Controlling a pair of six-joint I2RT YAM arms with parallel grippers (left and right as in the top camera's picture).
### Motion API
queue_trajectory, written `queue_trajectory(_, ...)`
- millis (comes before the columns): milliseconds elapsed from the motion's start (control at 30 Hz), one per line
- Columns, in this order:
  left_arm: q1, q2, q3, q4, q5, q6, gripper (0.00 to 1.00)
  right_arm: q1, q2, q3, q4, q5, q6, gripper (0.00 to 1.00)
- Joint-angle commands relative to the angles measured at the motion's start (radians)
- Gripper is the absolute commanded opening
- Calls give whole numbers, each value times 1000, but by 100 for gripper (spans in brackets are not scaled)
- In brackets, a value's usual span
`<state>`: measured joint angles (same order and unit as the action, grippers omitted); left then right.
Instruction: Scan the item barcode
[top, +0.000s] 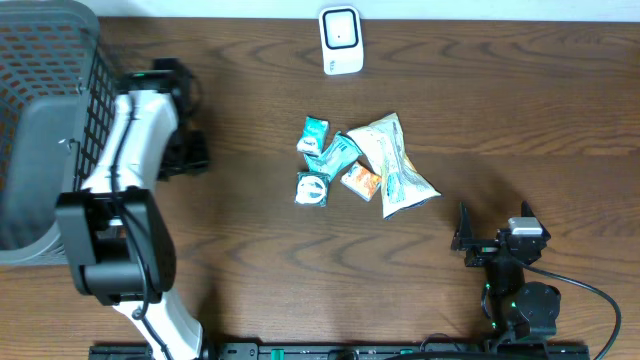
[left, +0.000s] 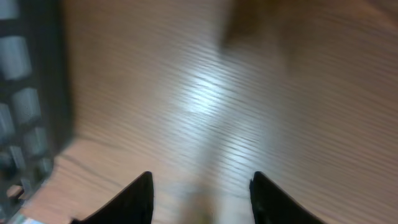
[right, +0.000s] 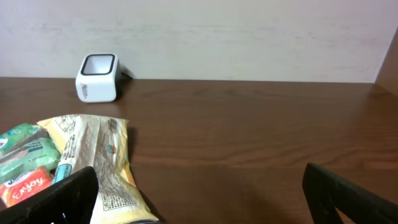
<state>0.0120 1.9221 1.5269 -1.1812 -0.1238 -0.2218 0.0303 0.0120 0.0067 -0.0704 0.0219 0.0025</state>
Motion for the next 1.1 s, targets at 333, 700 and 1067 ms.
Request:
queue_trajectory(333, -175, -20, 15, -39, 42, -46, 99, 3, -6, -1, -5, 1, -11, 99)
queue_trajectory(700, -175, -76, 15, -145, 95, -45, 99, 3, -6, -1, -5, 1, -11, 99)
queue_trajectory(1067, -271, -494, -5, -165, 95, -46, 99, 3, -6, -1, -4, 1, -11, 99)
